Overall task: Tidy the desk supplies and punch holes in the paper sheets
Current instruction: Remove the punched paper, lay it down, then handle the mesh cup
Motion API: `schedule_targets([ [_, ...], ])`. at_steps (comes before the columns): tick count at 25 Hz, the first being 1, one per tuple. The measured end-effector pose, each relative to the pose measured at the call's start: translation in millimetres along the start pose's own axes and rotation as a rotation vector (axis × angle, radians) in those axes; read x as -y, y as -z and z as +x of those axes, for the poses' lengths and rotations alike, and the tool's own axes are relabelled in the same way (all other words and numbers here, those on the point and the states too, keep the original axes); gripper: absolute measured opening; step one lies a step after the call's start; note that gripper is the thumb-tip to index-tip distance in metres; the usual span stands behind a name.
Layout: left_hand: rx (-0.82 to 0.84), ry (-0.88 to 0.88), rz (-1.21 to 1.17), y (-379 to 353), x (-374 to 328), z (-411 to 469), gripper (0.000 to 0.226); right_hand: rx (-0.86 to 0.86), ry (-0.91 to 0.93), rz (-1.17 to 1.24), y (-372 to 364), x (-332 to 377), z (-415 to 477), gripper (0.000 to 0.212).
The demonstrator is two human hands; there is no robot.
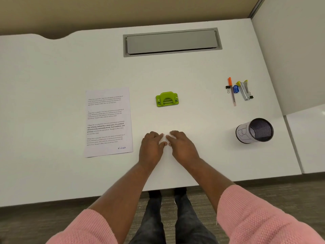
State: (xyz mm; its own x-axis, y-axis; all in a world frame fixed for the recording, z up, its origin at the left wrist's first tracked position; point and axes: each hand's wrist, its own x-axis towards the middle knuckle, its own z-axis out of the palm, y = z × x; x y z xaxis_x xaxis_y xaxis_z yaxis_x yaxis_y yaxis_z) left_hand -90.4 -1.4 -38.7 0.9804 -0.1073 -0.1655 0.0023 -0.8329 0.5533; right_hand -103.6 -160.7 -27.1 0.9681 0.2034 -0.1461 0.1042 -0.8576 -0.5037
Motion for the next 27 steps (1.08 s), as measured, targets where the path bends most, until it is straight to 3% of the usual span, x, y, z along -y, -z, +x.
schedule_targets([
  [9,0.048,0.021,-0.025,6,-6,5,0.026,0.238,0.039,-0.285,16,17,23,0.024],
  [14,0.068,0.012,0.007,11,-10,7,0.018,0.263,0.029,-0.305,22,19,33,0.022],
  [17,0.087,0.013,0.060,11,-17,10,0.018,0.243,-0.001,-0.253,19,18,35,0.024],
  [22,0.129,-0.041,0.151,4,-23,17,0.023,0.069,-0.211,0.063,23,-3,26,0.029],
  [27,0.153,-0.065,0.259,3,-28,19,0.024,0.085,-0.160,0.056,19,-4,14,0.028],
])
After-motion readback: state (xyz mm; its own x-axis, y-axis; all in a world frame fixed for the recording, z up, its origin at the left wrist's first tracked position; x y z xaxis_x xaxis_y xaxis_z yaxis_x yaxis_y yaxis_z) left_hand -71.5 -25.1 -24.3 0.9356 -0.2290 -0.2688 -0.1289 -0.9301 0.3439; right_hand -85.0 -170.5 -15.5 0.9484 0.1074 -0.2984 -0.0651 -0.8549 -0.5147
